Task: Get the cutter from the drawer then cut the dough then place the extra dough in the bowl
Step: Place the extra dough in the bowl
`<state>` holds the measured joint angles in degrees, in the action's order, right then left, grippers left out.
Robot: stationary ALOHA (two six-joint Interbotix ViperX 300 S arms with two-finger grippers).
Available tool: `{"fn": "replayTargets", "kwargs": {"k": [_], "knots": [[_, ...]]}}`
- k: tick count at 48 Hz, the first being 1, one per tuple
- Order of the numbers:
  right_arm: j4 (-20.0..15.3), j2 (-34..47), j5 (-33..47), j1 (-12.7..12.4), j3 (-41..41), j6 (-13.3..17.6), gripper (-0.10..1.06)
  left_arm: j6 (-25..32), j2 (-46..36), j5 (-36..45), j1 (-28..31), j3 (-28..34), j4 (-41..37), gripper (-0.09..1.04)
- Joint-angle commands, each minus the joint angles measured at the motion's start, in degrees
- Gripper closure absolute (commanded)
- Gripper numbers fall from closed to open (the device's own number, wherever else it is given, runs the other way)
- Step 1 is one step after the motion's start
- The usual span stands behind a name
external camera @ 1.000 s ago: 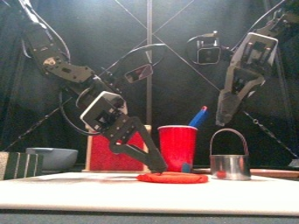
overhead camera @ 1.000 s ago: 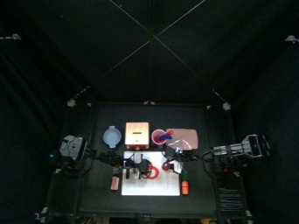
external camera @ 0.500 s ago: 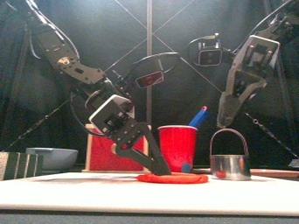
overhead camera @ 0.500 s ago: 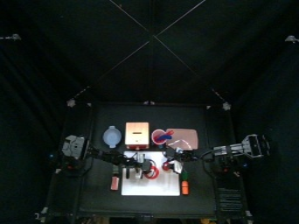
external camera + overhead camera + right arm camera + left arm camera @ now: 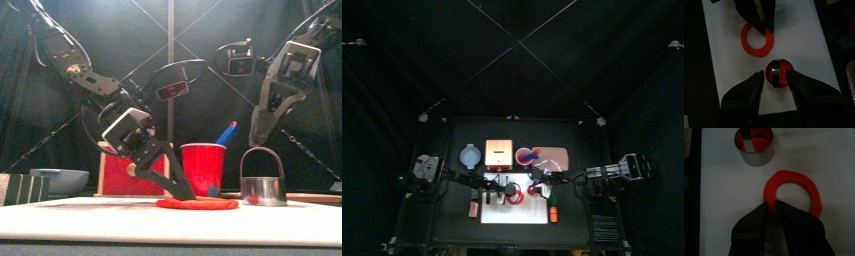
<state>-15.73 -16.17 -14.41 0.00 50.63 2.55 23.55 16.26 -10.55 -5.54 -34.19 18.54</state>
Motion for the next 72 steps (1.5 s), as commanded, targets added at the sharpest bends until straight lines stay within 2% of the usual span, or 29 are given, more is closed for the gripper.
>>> {"fn": "replayTargets", "kwargs": {"k": [1, 10, 17, 30, 35, 44, 54, 61, 72], "knots": [[0.00, -1.32, 0.44, -0.18, -0.79, -0.09, 0.19, -0.09, -4.75, -0.97, 0.26, -0.18, -0.53, 0.33], [0.26, -1.32, 0.53, -0.26, -1.05, -0.18, 0.19, 0.53, -11.69, -3.96, 1.14, -4.04, -1.05, 0.34], [0.44, -1.41, 0.62, -0.44, -0.88, -0.18, 0.19, 1.23, -20.04, -4.48, 3.25, -7.47, -1.23, 0.34], [0.97, -1.32, 0.62, -0.97, -0.70, -0.18, 0.19, 4.31, -34.98, -0.62, 9.23, -10.90, -1.93, 0.34], [1.05, -1.32, 0.97, -1.14, -0.62, -0.26, 0.19, 4.92, -40.52, 3.25, 13.36, -12.48, -1.85, 0.34], [2.29, -1.23, 1.76, -1.14, -0.97, -0.18, 0.19, 4.92, -49.04, 4.92, 19.51, -16.88, -1.76, 0.34], [3.34, -0.79, 3.52, -1.32, -0.88, -0.26, 0.19, 4.92, -59.68, 7.73, 29.88, -25.84, 1.58, 0.34], [3.78, -0.79, 3.96, -1.32, -0.79, -0.26, 0.19, 4.83, -63.46, 12.66, 35.42, -28.92, 2.20, 0.34], [3.60, -0.79, 3.96, -1.32, -0.70, -0.18, 0.19, 4.83, -61.96, 19.78, 41.57, -30.67, -1.23, 0.31]]}}
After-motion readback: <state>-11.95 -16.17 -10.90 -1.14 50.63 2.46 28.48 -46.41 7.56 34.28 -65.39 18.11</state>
